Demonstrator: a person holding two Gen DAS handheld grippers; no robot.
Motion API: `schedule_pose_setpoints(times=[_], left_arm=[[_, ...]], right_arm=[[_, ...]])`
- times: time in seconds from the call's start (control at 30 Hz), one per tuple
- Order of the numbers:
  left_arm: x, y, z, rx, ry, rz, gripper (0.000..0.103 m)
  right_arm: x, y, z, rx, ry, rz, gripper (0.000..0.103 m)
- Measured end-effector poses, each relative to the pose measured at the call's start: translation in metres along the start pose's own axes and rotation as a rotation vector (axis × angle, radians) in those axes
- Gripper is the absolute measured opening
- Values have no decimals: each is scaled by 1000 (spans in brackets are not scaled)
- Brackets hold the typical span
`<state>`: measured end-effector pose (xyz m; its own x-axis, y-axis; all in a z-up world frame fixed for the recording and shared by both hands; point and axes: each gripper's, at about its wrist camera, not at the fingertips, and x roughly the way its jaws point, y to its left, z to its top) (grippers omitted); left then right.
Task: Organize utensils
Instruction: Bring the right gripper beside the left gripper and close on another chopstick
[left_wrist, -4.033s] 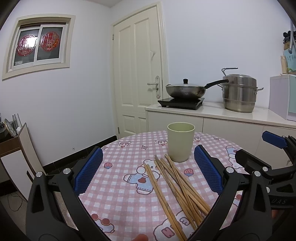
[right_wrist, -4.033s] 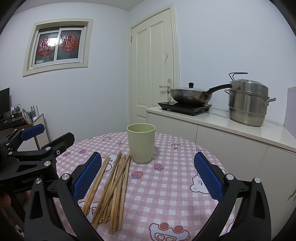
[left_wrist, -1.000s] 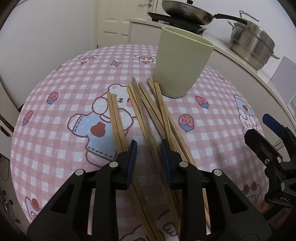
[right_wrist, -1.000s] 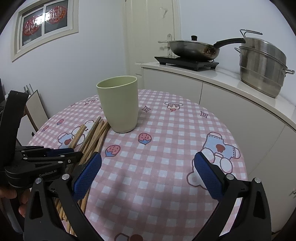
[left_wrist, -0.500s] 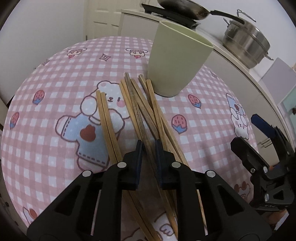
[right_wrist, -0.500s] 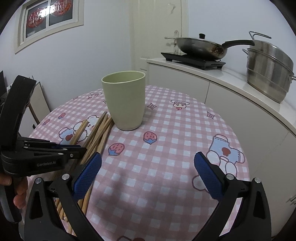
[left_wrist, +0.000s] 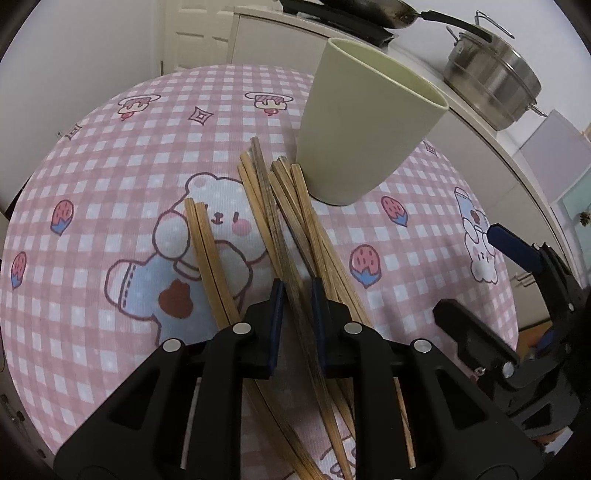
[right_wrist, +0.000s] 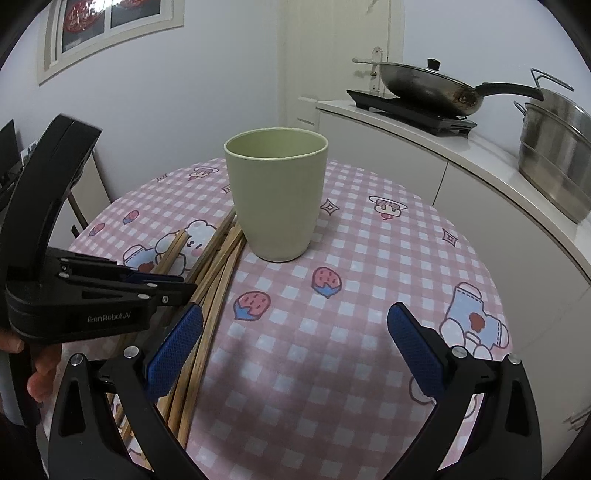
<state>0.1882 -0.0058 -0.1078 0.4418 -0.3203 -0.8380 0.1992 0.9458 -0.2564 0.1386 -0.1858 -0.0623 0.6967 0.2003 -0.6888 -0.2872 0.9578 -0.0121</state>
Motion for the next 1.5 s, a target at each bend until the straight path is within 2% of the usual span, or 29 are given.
schedule_pose_setpoints(times=[0.33,0.4,0.47,0.7,0.77,0.83,1.03,1.17,1.37,1.43,1.5], left_arm=[[3,6,7,10,-20,-24,14],[-1,10,6,-3,-45,-36,9],[-11,17,5,-19,-77,-75,9],[-29,32,-1,-43,-112,-127,9],[-36,36,-4,-57,-138,-140,9],[-42,38,-7,-63,-154,-147,9],[-55,44,-14,-71,-191,-156,9],[-55,46,-14,-74,-195,-161,9],[-57,48,-13,-74,-200,-172,9],[-57,49,-13,-73,-199,-177,9],[-57,49,-13,-72,-199,-179,9]], right_arm=[[17,1,9,6,53,28,96],[21,0,11,20,69,46,96],[26,-1,13,37,89,68,96],[39,9,23,81,157,141,95],[43,13,27,85,173,149,91],[47,18,31,97,193,170,79],[65,24,39,129,282,212,57],[71,28,44,143,329,235,51],[85,31,52,159,400,243,37],[86,29,54,162,409,243,27],[86,29,55,159,413,242,23]])
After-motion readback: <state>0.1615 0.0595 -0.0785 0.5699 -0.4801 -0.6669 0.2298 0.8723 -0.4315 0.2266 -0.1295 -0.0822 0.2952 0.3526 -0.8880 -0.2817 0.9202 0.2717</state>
